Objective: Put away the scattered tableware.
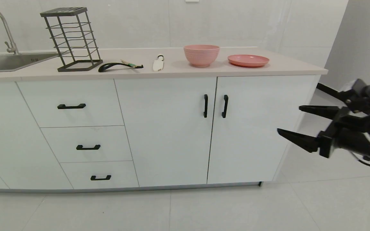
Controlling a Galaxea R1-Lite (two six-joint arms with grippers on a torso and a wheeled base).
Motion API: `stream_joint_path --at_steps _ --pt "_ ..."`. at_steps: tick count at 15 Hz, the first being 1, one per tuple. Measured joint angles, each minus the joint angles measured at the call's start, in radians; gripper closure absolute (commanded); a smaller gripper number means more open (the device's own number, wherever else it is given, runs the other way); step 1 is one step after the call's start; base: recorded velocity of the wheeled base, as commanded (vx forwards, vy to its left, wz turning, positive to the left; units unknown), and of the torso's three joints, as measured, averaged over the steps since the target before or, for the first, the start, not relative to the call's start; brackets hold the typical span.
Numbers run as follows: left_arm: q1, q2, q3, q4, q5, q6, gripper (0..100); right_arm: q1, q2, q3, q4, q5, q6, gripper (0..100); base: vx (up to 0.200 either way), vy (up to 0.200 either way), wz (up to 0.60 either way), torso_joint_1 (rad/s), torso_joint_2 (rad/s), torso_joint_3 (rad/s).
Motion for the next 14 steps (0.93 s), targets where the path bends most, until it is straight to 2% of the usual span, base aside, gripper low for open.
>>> stream_joint_path --at_steps 4,8,13,14 --pt "0.000 0.000 0.000 0.000 0.000 -0.007 0 0.055 0.286 -0.190 -0.108 0.081 -0.013 0 0.000 0.000 0.00 0.000 0.00 0.000" --pt "0.000 0.000 0.000 0.000 0.000 -0.006 0 0.059 0.527 -0.277 -0.261 0.141 -0.007 0 0.000 0.000 0.00 0.000 0.00 0.000" --pt "0.000 0.000 0.000 0.000 -0.001 -0.003 0 0.037 0.698 -0.433 -0.281 0.162 -0.004 0 0.200 0.000 0.00 0.003 0.00 0.001" --pt "0.000 0.000 0.000 0.000 -0.001 -0.004 0 0.036 0.715 -0.439 -0.279 0.162 -0.004 0 0.000 0.000 0.00 0.000 0.00 0.000"
